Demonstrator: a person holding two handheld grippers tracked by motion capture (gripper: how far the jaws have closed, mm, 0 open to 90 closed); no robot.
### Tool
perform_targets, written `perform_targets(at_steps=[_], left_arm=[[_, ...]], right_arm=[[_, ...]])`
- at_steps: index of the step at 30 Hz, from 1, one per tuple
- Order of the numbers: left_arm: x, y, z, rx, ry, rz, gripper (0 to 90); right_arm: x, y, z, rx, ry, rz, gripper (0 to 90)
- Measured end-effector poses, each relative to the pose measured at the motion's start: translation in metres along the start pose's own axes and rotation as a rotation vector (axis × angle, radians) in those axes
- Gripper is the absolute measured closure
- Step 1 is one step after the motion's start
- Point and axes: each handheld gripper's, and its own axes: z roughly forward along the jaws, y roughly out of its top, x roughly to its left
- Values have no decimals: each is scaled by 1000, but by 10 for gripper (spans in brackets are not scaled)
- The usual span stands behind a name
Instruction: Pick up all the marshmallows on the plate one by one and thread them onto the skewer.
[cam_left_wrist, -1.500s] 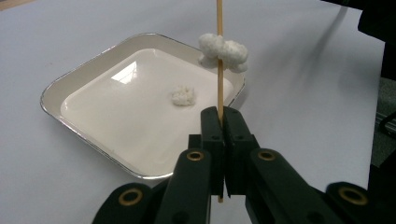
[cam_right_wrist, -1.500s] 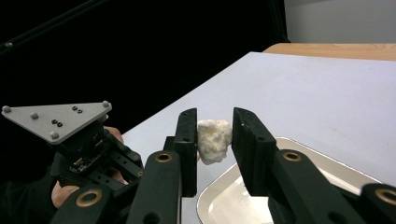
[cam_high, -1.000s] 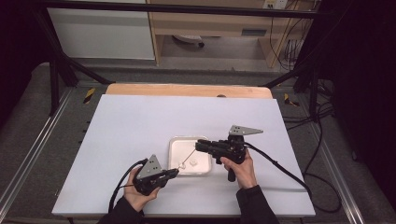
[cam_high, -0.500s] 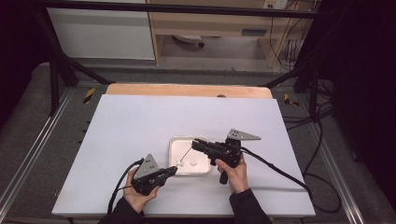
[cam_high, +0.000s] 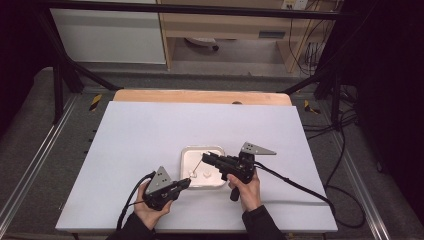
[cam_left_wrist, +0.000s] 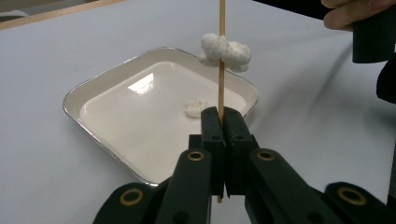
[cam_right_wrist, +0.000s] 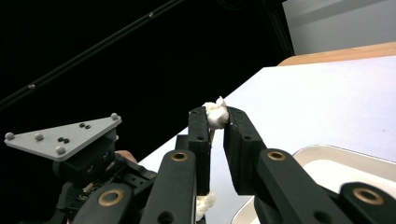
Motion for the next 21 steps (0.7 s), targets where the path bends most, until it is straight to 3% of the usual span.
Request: perform_targets(at_steps=[21], left_arm=[[-3,-1,2,-5,-4,21,889]], right_arm=[[3,-10,2,-10,26,4,829]])
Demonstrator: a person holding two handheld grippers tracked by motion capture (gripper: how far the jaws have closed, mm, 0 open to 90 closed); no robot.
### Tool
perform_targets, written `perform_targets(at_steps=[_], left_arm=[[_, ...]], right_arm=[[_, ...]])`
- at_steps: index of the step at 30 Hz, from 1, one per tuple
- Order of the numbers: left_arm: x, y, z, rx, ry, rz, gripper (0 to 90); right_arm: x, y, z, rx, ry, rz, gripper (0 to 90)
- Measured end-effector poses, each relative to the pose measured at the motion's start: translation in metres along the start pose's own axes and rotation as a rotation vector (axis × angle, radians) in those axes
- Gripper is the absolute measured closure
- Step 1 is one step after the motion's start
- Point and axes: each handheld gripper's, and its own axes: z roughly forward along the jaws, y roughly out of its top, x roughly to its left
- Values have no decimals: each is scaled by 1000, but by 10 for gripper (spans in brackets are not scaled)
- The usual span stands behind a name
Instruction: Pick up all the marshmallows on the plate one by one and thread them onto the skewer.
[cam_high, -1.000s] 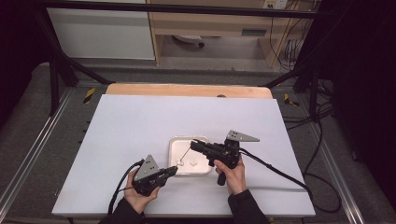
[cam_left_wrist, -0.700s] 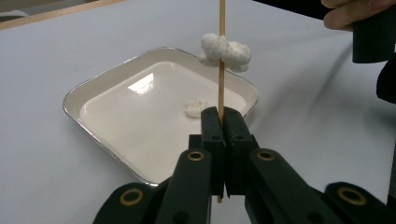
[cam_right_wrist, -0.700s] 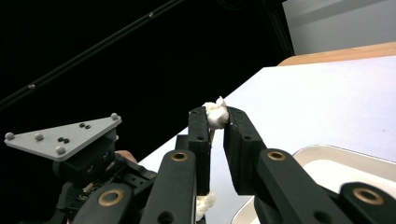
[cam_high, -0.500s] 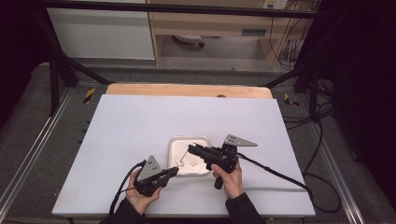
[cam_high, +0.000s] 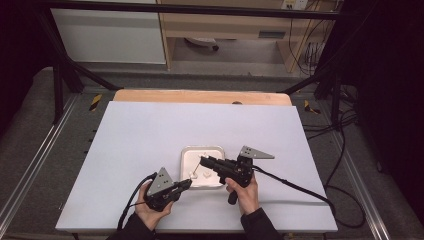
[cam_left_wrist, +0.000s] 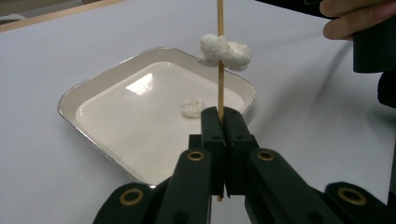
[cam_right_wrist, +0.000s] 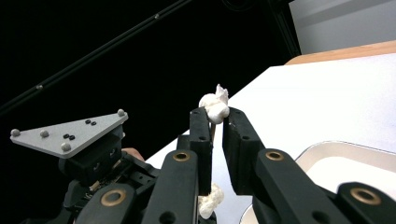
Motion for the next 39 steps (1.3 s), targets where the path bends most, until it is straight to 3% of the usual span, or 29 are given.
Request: perform_targets(at_steps=[4,5,7,9,13,18,21,26,29,34,39], left_arm=[[0,0,1,-15,-6,-2,889],[0,4,-2,-41,-6,-11,888],[1,9,-5,-41,27,7,889],[5,4,-5,-35,10,-25,888],[4,5,-7,-46,10,-17,888],[5,4,-4,-36,7,-22,887],[5,4,-4,-37,2,-30,887],[10,2,-4,-24,-4,-50,887],[11,1,-5,-21,-2,-53,886],[16,1,-7,-12,0,-62,886],[19,1,-7,2,-3,-69,885]], right_arm=[[0,-2,1,5,2,-7,833],[0,-3,2,43,7,-1,832],[-1,-16,10,122,11,-16,830],[-1,-18,13,125,9,-18,826],[3,-5,8,81,2,-24,815],[0,-14,12,141,-6,-33,800],[0,-15,12,145,-9,-41,773],[3,-12,9,155,-29,-78,559],[4,-8,4,166,-96,-135,411],[0,-1,-4,199,-180,-187,230],[-6,7,-9,256,-265,-246,117]])
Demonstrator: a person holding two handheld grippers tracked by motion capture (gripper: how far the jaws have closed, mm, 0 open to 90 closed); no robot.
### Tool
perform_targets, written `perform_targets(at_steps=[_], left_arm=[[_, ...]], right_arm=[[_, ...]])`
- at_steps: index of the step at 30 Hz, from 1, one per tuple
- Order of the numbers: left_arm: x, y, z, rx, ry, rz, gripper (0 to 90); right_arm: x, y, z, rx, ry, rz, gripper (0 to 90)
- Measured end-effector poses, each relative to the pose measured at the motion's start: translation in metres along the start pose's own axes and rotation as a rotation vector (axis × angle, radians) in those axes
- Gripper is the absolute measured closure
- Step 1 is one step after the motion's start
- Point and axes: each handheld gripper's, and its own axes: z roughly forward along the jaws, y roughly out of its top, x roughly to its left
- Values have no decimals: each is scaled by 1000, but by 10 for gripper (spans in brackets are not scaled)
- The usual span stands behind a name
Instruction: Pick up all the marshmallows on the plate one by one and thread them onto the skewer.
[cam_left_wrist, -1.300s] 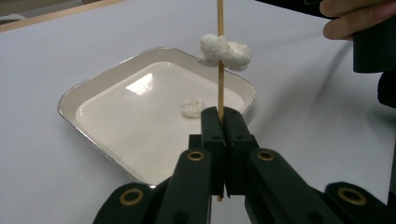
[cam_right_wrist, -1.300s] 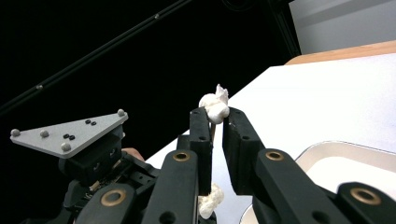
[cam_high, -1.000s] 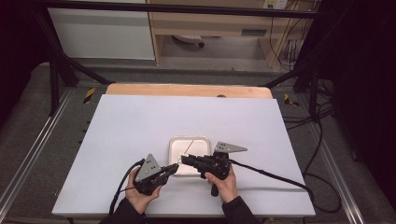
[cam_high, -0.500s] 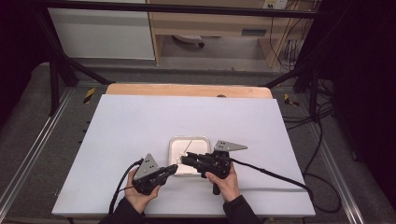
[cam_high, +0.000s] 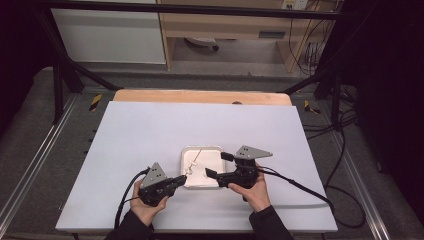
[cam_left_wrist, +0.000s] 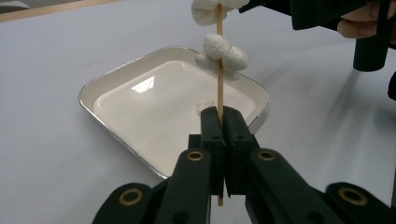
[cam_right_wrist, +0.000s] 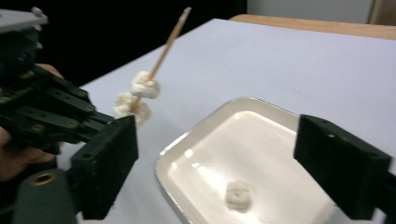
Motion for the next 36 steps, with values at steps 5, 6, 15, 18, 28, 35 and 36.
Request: perform_targets(at_steps=[5,6,15,18,28,35,36], left_arm=[[1,0,0,20,1,5,885],[2,0,0,23,1,4,884],[5,-1,1,45,-2,-1,883],[6,-1,2,50,-3,-1,884],[7,-2,2,64,5,0,884],[8,-2,3,72,7,-5,884],[8,-2,3,73,9,-4,884]], right_arm=[[-11,4,0,72,-52,-38,75],[-12,4,0,87,-60,-42,70],[-24,3,12,174,-122,-76,65],[-25,3,18,210,-134,-90,66],[-21,-5,44,313,-96,-120,169],[-20,-16,54,343,-69,-133,267],[-20,-17,55,344,-66,-135,279]])
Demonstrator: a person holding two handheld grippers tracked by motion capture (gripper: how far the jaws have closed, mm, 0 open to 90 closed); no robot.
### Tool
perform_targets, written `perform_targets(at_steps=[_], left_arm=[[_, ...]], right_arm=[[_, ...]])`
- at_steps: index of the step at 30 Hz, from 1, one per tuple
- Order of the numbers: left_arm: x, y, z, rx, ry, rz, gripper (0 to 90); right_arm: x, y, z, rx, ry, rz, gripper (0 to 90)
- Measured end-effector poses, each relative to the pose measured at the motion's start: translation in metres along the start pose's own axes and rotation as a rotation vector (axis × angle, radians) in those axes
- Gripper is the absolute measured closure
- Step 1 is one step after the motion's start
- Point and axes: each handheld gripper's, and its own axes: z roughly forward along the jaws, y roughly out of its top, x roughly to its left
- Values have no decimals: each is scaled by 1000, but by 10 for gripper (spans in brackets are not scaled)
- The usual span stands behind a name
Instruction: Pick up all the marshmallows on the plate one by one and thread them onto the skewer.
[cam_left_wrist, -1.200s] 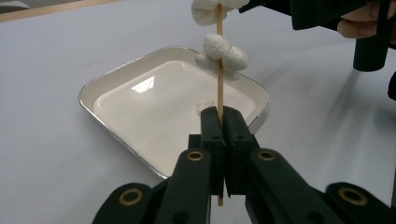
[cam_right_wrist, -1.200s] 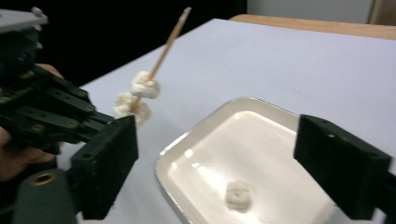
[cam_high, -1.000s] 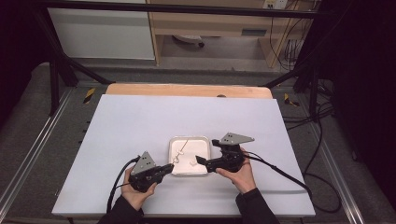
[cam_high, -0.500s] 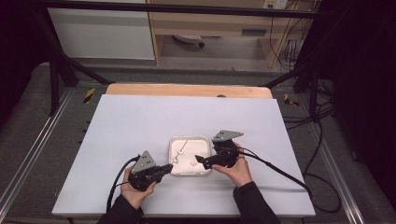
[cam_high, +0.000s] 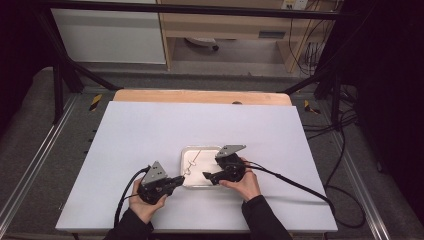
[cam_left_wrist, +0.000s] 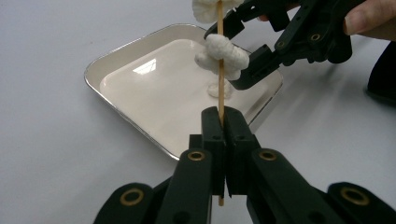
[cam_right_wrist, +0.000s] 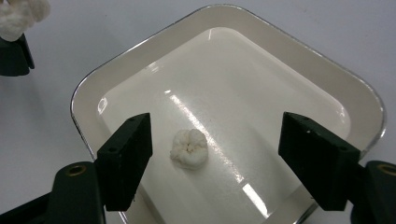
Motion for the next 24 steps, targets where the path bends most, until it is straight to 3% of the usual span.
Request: perform_targets(at_steps=[10,24], left_arm=[[1,0,-1,3,3,-4,885],[1,0,0,0,3,-14,885]], right_arm=[[5,-5,7,-18,10,-46,485],[8,-9,9,-8,15,-84,635]])
